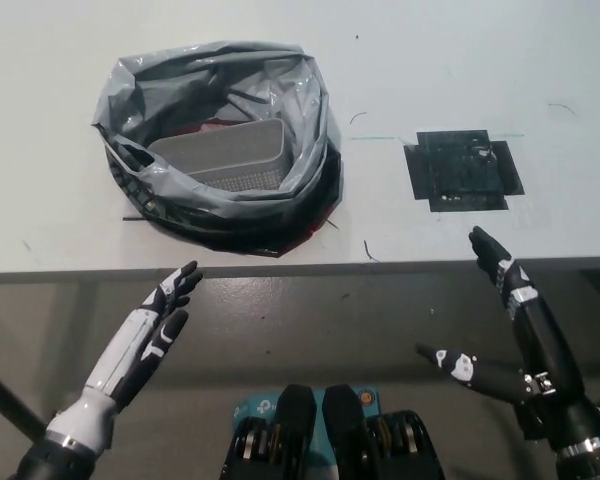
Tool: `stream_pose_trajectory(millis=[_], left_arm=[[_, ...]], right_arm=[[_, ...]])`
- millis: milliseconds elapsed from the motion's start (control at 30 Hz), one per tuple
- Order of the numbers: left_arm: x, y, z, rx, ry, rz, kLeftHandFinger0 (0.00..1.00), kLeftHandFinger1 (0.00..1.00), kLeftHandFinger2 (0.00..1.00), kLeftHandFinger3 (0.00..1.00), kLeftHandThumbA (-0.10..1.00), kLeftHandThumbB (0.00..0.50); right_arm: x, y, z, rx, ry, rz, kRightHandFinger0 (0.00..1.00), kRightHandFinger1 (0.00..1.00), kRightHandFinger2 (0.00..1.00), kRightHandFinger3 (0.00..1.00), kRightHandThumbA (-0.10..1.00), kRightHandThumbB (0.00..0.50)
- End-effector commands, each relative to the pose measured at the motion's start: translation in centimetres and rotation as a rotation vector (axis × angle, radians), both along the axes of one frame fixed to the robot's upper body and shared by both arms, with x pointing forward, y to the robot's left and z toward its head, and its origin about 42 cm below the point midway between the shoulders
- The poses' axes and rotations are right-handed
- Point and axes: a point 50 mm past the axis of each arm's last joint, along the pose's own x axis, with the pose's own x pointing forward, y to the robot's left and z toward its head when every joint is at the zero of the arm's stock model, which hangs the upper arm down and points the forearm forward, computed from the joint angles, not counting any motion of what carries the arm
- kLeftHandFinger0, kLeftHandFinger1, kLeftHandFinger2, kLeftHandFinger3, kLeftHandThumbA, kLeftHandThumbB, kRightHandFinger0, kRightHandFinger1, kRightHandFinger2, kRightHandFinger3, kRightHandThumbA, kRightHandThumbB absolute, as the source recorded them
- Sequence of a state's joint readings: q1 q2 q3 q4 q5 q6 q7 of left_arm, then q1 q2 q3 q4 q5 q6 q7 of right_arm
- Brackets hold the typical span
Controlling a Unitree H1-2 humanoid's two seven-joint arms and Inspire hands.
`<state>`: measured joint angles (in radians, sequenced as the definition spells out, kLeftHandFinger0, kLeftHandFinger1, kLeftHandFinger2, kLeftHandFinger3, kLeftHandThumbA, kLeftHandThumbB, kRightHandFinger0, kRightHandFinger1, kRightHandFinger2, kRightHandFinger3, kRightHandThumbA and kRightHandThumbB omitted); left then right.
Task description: Use the right hand to pick up a small rectangular container and put it into a plastic bag and lift the bag
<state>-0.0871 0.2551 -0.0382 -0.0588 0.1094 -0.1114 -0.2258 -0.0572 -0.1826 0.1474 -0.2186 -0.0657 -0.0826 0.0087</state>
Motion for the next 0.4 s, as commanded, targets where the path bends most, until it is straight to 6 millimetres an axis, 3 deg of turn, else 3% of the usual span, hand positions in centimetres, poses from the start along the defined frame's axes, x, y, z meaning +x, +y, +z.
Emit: stream_pose_trajectory(millis=[0,167,233,367], left_arm=[[-1.9,1.0,0.4,-0.023,-0.081,0.038,1.00,1.00,1.00,1.00,0.99,0.219],[-3.1,1.3,-0.7,-0.025,-0.048,0.036,1.00,1.00,1.00,1.00,0.97,0.228],[-3.5,1.4,-1.0,-0.023,-0.039,0.039,1.00,1.00,1.00,1.00,0.96,0.209],[-4.4,1.4,-1.4,-0.016,-0.006,0.042,1.00,1.00,1.00,1.00,0.95,0.226]], right_arm=[[-1.2,-1.5,-1.1,0.044,-0.216,-0.050,1.00,1.00,1.00,1.00,1.00,0.219],[-2.2,-1.6,-2.8,0.041,-0.158,-0.052,1.00,1.00,1.00,1.00,0.99,0.206],[-2.5,-1.6,-3.3,0.040,-0.138,-0.053,1.00,1.00,1.00,1.00,0.97,0.217],[-3.5,-1.6,-4.3,0.038,-0.108,-0.058,1.00,1.00,1.00,1.00,0.98,0.240]])
